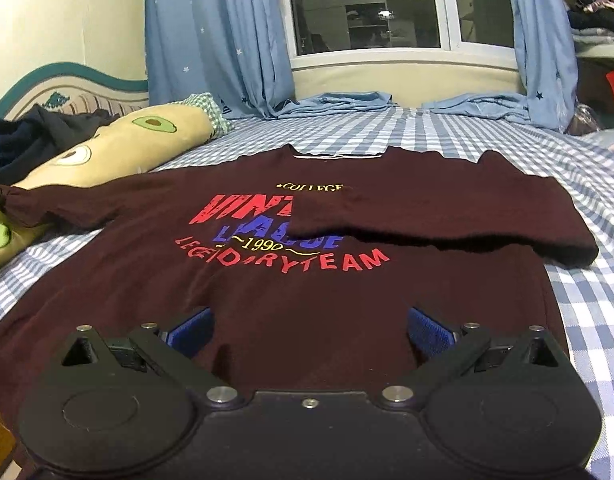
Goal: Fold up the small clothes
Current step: 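Move the left tool to the other sleeve cuff and grasp it, then lift the sleeve with the left tool, fold it across the shirt front, release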
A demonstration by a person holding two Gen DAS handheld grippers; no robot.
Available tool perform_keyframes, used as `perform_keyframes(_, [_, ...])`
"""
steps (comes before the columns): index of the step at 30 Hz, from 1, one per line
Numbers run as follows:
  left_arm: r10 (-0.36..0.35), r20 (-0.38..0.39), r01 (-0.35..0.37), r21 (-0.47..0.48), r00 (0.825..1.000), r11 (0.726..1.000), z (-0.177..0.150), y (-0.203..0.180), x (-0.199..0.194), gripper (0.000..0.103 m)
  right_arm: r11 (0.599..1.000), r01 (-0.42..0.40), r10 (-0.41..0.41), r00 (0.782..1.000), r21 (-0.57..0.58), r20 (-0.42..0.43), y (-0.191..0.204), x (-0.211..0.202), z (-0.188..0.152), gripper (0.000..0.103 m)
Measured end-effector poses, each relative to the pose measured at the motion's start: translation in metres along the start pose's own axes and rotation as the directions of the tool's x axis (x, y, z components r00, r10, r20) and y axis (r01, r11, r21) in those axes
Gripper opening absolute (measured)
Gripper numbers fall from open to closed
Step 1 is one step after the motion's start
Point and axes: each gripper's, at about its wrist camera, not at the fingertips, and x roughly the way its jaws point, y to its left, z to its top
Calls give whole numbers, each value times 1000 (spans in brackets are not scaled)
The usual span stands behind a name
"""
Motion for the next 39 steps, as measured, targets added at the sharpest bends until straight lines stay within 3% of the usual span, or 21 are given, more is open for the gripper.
perform_keyframes(6, [-102,138,91,88,985,992,46,-54,-36,13,1000,3,-3,999,2,41,-7,-8,4,103])
perform_keyframes(7, [-124,160,109,99,979,989,52,-65,-43,6,1000,3,-4,999,7,47,-9,-10,5,103])
perform_keyframes(12, [-255,204,226,155,945,962,71,-126,-78,6,1000,13,-14,998,16,64,-21,-16,5,103])
perform_keyframes(17, [-369,225,321,222,902,921,64,-191,-109,6,999,37,-40,996,31,76,-38,-23,3,103])
perform_keyframes(25, [-564,167,512,274,809,814,34,-275,-162,6,994,81,-88,993,78,82,-66,-31,-5,103])
perform_keyframes(31, [-667,53,622,312,743,718,-15,-322,-189,6,990,98,-106,991,105,76,-81,-31,-12,103])
perform_keyframes(36, [-712,-64,692,310,699,652,-59,-338,-189,6,985,119,-127,990,122,65,-88,-32,-17,103])
perform_keyframes(39, [-721,-113,714,309,683,628,-75,-345,-192,7,983,129,-138,989,130,58,-92,-30,-19,103])
